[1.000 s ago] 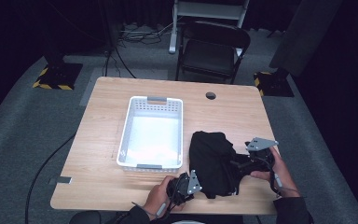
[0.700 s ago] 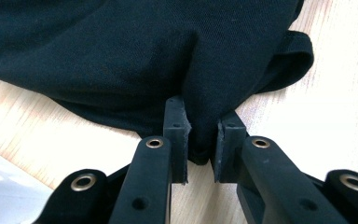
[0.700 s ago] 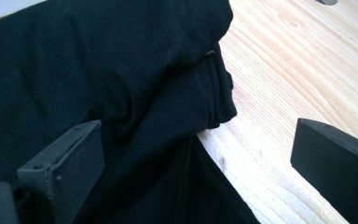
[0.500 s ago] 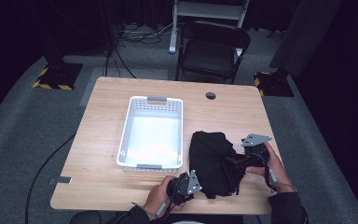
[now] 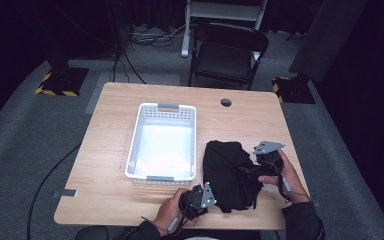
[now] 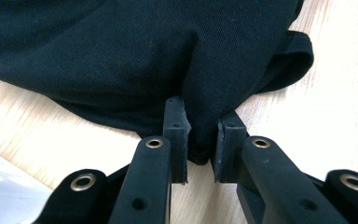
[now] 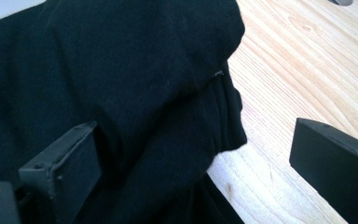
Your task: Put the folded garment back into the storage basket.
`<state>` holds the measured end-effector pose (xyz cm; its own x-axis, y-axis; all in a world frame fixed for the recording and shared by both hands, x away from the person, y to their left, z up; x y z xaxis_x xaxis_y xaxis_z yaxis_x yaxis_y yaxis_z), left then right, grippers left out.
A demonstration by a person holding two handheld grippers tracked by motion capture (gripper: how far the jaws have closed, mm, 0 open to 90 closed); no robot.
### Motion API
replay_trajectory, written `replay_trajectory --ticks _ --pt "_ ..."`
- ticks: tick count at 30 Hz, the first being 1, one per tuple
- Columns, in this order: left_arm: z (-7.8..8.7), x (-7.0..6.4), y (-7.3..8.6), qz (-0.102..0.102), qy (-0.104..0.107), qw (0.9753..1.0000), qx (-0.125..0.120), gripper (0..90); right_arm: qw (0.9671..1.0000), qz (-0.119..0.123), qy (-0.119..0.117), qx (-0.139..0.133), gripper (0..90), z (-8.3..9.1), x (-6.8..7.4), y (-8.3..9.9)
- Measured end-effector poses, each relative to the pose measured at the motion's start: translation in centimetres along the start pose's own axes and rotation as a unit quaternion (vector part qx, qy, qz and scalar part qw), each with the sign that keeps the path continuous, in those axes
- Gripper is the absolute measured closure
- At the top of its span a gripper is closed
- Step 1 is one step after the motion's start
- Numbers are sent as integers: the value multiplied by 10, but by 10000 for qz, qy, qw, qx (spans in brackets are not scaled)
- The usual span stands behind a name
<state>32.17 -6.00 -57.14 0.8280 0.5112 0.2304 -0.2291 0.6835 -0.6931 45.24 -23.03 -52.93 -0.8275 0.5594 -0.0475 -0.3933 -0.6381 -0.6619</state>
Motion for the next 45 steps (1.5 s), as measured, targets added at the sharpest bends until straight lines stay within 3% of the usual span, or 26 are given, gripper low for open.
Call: replay_trajectory --ticks 11,16,23,32,38,41,45 --pt "0 0 0 -6 -7 10000 -12 782 9998 -148 -148 50 33 -13 -3 -3" --pt "0 0 0 3 1 10000 -15 782 9993 -203 -213 247 17 -22 -4 2" --pt "0 0 0 1 7 10000 -21 782 9964 -493 -609 325 7 -34 -4 11" --pt "0 0 0 -8 -1 10000 -25 782 9944 -663 -751 321 7 -38 -3 15" --pt "0 0 0 -14 -4 10000 -28 781 9915 -849 -962 231 10 -40 -3 18" --pt "0 0 0 -15 -7 10000 -28 781 9914 -794 -1016 212 50 -39 -2 18" --pt "0 0 0 -18 -15 10000 -29 781 9898 -687 -1237 156 252 -35 5 16"
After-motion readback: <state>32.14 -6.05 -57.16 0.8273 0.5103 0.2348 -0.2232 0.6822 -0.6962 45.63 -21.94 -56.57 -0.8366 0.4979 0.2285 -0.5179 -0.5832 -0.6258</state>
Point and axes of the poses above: each handheld gripper's, and its own axes: z roughly backward along the jaws, y roughly out of its underside, x roughly to its left, the point moved 9 cm from there along -z, roughly forward along the jaws, and after that the axes turned 9 degrees about -y, right-handed, at the moved point
